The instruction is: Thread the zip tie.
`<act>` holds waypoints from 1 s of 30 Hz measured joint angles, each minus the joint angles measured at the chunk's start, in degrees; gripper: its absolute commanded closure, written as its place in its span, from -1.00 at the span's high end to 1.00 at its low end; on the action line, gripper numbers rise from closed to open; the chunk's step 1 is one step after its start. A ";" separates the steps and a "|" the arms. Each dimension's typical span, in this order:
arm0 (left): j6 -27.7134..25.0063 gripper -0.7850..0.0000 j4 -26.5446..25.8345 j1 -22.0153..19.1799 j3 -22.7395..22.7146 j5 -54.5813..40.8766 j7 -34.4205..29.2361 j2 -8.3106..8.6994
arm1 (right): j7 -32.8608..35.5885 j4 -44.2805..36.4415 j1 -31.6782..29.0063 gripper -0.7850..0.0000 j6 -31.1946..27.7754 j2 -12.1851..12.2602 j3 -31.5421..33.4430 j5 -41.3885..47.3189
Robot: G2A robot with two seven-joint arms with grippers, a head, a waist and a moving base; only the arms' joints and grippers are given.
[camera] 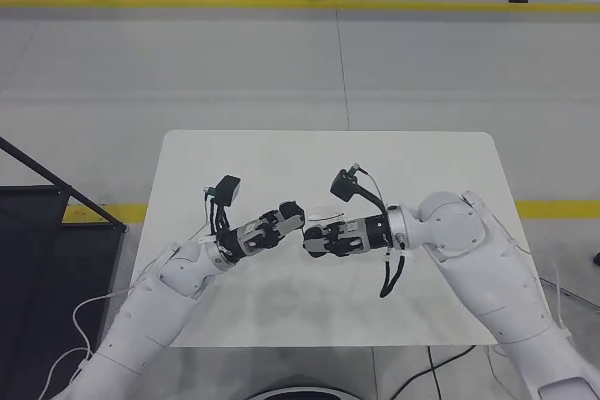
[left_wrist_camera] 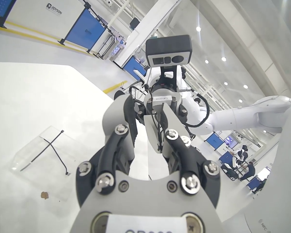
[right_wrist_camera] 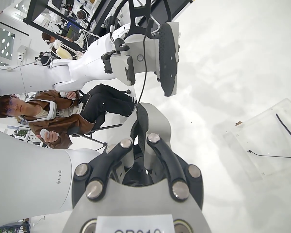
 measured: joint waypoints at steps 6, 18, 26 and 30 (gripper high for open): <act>-0.46 -0.30 0.21 -0.13 -0.06 -0.26 0.62 -0.15 | -0.03 0.24 0.29 -1.00 0.18 0.03 -0.22 0.17; -0.45 -0.55 -0.19 0.05 -0.28 -0.51 -0.34 -0.12 | -0.02 0.18 0.67 -1.00 0.60 0.11 -0.64 0.10; -0.45 -0.55 -0.04 -0.08 -0.33 -1.01 -0.71 -0.15 | 0.17 0.42 0.92 -1.00 0.88 0.17 -0.87 0.30; -0.45 -0.51 0.03 -0.16 -0.37 -1.06 -0.63 -0.20 | 0.34 0.58 1.06 -1.00 0.92 0.18 -1.04 0.37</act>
